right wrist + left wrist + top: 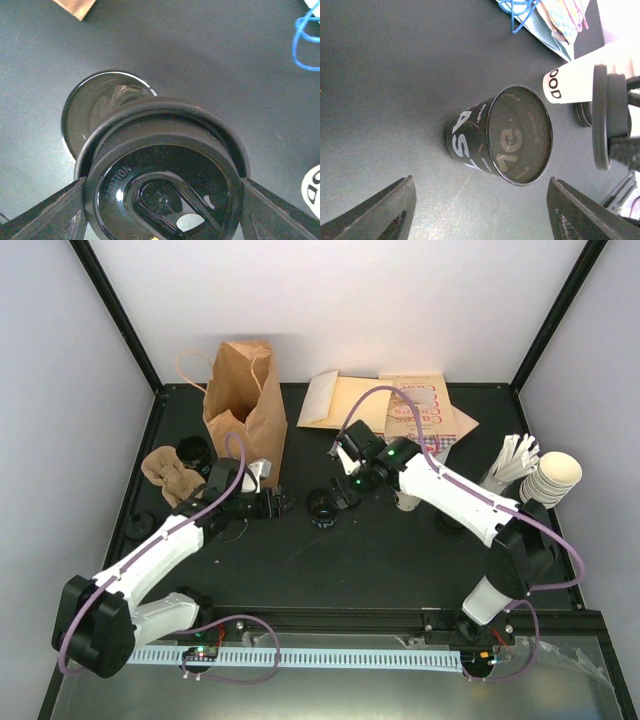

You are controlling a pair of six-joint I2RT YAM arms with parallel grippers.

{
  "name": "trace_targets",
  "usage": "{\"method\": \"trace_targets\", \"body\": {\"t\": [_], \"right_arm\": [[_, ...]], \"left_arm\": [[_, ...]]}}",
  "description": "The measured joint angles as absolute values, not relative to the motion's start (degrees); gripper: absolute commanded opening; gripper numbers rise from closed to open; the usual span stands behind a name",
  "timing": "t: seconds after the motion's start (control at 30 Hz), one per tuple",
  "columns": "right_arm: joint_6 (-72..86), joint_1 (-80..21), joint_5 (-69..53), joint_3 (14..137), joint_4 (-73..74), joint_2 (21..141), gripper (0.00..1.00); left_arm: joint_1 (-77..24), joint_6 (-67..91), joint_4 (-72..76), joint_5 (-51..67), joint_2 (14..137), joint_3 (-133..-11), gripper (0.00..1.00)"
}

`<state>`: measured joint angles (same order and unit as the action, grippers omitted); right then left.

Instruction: Pack the takeout coffee

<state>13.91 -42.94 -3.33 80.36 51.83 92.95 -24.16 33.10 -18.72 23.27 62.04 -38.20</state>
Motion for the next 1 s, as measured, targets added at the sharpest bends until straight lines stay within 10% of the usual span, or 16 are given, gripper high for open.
{"method": "trace_targets", "body": {"t": [0.47, 1.0], "right_arm": [[13.82, -48.03, -2.15, 82.59, 50.68, 99.59, 0.8], [12.49, -50.52, -0.1, 87.46, 51.18, 104.47, 0.8]], "left_arm": [[-21.06, 38.15, -8.12, 31.0, 70.17, -34.52, 0.36], [-20.95, 38.41, -2.94, 34.54, 80.2, -34.37, 0.3]]}}
